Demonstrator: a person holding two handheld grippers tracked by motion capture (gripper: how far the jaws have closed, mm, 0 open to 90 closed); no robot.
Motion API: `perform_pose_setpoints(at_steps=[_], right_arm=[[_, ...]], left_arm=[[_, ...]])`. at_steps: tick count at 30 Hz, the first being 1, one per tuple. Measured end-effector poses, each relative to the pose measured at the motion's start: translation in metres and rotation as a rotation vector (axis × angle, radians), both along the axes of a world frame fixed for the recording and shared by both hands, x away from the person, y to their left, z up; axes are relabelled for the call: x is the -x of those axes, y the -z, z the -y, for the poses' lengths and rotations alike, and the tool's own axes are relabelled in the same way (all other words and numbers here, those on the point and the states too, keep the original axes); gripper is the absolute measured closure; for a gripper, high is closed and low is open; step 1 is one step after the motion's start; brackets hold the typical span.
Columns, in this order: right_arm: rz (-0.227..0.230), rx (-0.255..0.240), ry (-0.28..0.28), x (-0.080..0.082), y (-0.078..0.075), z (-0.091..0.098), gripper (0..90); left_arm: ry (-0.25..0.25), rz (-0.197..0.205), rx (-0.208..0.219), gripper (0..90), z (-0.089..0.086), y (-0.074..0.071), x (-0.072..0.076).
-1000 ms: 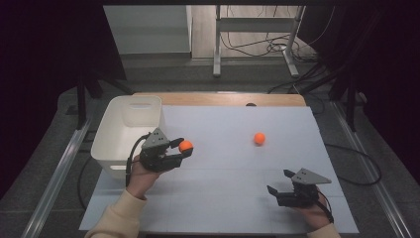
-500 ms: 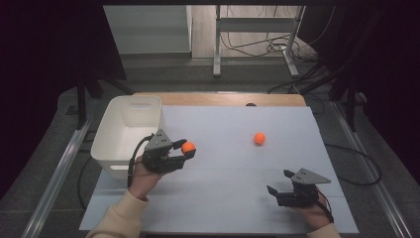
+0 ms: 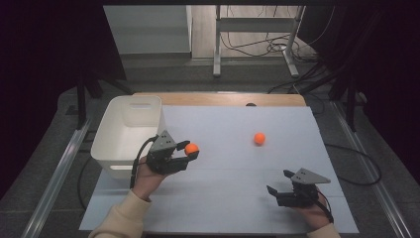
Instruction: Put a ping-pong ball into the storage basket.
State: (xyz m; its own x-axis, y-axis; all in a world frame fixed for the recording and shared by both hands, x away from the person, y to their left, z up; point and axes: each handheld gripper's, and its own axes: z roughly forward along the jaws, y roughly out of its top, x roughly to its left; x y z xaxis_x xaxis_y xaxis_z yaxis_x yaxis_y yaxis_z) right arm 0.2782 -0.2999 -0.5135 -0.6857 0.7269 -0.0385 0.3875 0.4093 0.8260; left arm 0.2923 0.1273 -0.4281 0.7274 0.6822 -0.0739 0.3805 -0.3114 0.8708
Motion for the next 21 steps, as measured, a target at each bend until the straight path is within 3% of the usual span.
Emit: perform_pose_setpoints(at_steps=[21], right_arm=[[0.005, -0.012, 0.008, -0.0002, -0.0009, 0.0011, 14.3]], left_arm=[[-0.034, 0.013, 0.027, 50.4, 0.0048, -0.009, -0.0082]])
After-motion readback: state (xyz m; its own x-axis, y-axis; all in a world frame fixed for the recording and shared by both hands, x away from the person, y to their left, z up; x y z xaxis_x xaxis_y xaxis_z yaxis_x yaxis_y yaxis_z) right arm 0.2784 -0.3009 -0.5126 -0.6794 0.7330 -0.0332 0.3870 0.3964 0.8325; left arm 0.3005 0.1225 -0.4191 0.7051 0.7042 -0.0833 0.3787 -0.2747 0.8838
